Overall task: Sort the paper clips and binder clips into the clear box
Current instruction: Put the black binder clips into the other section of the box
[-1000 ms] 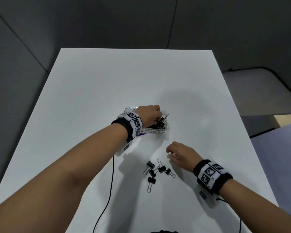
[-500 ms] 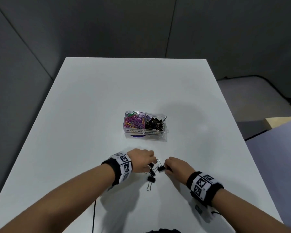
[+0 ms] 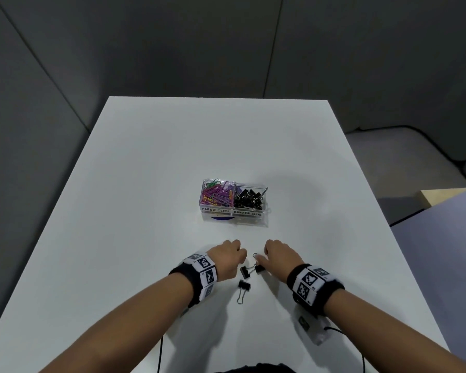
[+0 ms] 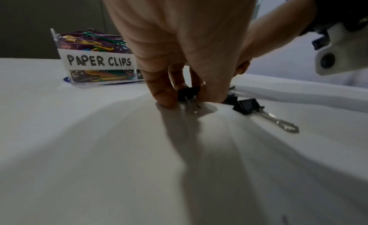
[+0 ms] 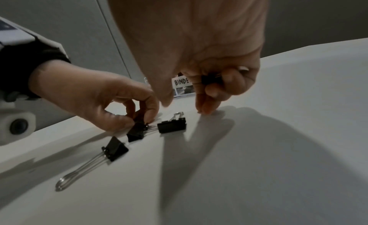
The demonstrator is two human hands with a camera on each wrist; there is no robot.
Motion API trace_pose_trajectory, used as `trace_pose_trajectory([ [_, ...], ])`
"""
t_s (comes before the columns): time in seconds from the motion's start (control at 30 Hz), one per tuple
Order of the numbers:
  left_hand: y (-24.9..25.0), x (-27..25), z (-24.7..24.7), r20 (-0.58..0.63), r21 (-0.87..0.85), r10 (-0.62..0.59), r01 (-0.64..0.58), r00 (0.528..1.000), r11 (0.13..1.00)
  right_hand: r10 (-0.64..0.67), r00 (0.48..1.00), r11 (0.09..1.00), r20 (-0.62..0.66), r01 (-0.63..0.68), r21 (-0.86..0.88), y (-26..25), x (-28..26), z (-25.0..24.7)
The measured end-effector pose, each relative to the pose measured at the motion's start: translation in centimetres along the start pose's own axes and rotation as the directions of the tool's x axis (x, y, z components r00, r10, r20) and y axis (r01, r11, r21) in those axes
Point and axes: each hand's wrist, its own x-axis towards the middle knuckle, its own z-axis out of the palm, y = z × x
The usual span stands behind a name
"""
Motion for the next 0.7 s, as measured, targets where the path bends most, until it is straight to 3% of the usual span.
trace_pose_trajectory([
  [0.2,-0.7,-0.2,0.8,0.004,0.109,-0.111,0.110,0.994,0.988,0.027,0.997,0.999,0.068,-0.029,0.028,-0.7,0.1,0.2],
  [0.4,-0.7,-0.9,0.5,-0.006,0.155,-0.100,0.099,0.995,0.983,0.010,0.996,0.989,0.093,-0.024,0.149,-0.4,0.0,0.1],
  [0.53,-0.5,-1.0,0.7,0.017,-0.030,-0.111,0.111,0.994,0.993,-0.029,0.999,0.986,0.044,0.021,0.166,0.1,-0.9,0.6],
  [0.7,2.0,-0.9,0.1,-0.083,-0.080,-0.105,0.098,0.991,0.992,-0.067,0.997,0.998,0.042,0.067,-0.001,1.0,-1.6,0.5],
])
